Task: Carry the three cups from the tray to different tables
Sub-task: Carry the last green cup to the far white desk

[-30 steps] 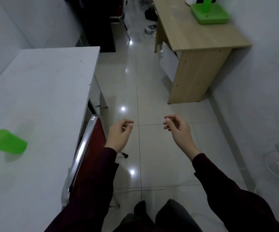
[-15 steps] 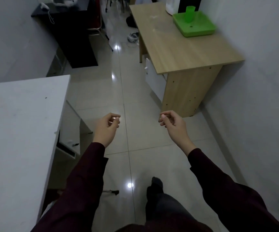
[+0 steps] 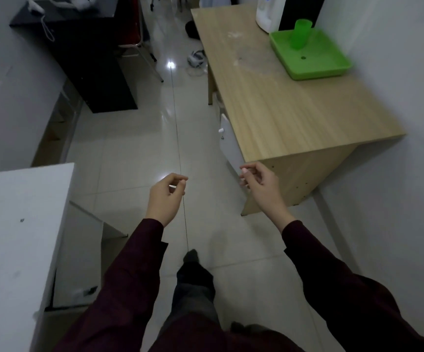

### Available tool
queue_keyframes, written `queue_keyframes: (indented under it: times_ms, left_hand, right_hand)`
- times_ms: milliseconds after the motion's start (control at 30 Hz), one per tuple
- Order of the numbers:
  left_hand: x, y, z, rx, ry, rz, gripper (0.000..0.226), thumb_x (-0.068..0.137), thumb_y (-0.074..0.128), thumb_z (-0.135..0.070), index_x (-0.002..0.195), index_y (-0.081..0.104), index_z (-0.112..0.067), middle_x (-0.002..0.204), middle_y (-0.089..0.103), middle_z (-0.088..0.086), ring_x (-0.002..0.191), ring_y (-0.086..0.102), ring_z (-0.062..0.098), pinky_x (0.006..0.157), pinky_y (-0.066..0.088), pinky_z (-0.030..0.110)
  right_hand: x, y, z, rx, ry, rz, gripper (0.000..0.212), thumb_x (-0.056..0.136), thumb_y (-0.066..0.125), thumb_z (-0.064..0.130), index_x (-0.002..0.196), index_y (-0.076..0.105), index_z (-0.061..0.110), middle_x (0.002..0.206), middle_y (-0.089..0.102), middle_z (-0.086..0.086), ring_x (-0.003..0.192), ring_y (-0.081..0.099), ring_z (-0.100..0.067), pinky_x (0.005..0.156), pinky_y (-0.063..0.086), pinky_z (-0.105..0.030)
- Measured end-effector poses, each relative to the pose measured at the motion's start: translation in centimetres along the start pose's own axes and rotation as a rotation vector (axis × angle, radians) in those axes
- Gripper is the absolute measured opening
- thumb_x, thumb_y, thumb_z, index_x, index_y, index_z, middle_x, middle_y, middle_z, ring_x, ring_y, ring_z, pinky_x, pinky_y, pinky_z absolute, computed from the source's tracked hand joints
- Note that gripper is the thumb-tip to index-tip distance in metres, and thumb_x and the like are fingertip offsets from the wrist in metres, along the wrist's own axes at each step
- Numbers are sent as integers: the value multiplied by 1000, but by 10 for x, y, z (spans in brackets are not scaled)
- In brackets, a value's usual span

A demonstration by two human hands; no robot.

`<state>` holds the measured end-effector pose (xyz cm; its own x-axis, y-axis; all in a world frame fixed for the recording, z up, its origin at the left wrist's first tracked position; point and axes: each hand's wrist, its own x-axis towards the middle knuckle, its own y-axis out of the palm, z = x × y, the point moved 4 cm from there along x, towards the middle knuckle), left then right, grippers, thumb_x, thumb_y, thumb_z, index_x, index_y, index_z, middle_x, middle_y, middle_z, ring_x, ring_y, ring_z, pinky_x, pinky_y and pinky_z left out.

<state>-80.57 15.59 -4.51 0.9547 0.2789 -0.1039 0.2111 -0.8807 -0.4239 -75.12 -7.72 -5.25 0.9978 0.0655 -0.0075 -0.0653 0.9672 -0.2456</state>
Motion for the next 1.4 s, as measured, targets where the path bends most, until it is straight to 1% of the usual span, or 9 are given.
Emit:
queue_keyframes:
  times_ms: [167, 400, 667, 800, 900, 1000, 1167, 1267, 1400]
  left_hand:
    - [125, -6, -6, -6, 26, 64, 16, 92, 49, -18, 93, 65, -22, 92, 67, 4, 84, 66, 23, 67, 45, 18]
    - [280, 7, -34, 47, 70, 221, 16, 92, 50, -19, 94, 65, -22, 91, 68, 8, 83, 67, 21, 67, 45, 18]
    - [429, 68, -73, 91, 143, 370, 17, 93, 49, -20, 97, 65, -21, 93, 68, 8, 84, 66, 20, 71, 48, 19]
    - [500, 104, -101, 134, 156, 414, 16, 93, 49, -19, 95, 65, -22, 92, 68, 11, 81, 66, 20, 68, 48, 20]
    - [549, 130, -127, 152, 192, 446, 17, 92, 51, -18, 89, 64, -27, 89, 68, 13, 78, 66, 21, 69, 51, 27]
    - [589, 157, -143, 179, 206, 478, 17, 91, 50, -18, 87, 64, -28, 90, 68, 15, 80, 65, 30, 72, 53, 39]
    - [652, 219, -158, 236, 253, 557, 13, 93, 50, -18, 92, 63, -22, 85, 62, 4, 78, 62, 27, 62, 45, 24]
    - [693, 268, -162, 331, 350, 599, 16, 93, 49, -19, 100, 63, -15, 92, 63, 5, 85, 60, 22, 69, 43, 27]
    - [753, 333, -156, 437, 396, 654, 29, 91, 52, -20, 117, 58, -11, 121, 56, 13, 104, 57, 31, 89, 46, 38]
  right_hand:
    - [105, 20, -1, -23, 48, -85, 13, 96, 55, 21, 91, 63, 29, 82, 66, 4, 69, 63, -5, 66, 51, -21]
    - [223, 25, 3, -34, 103, -250, 11, 96, 54, 19, 97, 65, 17, 85, 67, -4, 70, 64, -11, 70, 54, -27]
    - [349, 10, -13, 14, 137, -389, 17, 97, 54, 20, 88, 61, 32, 82, 67, 3, 67, 64, -6, 67, 48, -21]
    - [415, -11, -16, 32, 159, -446, 12, 96, 54, 16, 92, 62, 24, 81, 66, 1, 66, 63, -7, 67, 50, -23]
    - [460, -30, -14, 14, 151, -467, 8, 96, 55, 14, 96, 62, 17, 82, 65, -4, 67, 63, -12, 68, 51, -26]
    - [492, -46, -16, -13, 169, -498, 9, 96, 56, 14, 97, 62, 19, 82, 65, -1, 68, 63, -12, 69, 51, -24]
    - [539, -77, -25, -25, 220, -556, 9, 95, 56, 13, 100, 62, 18, 85, 65, -1, 73, 63, -14, 68, 49, -18]
    - [572, -98, -33, -39, 245, -607, 8, 96, 56, 14, 101, 61, 16, 90, 66, -7, 80, 63, -18, 67, 46, -13]
    - [626, -124, -48, -78, 305, -676, 9, 97, 55, 17, 104, 59, 20, 91, 62, 9, 83, 57, -3, 66, 43, -2]
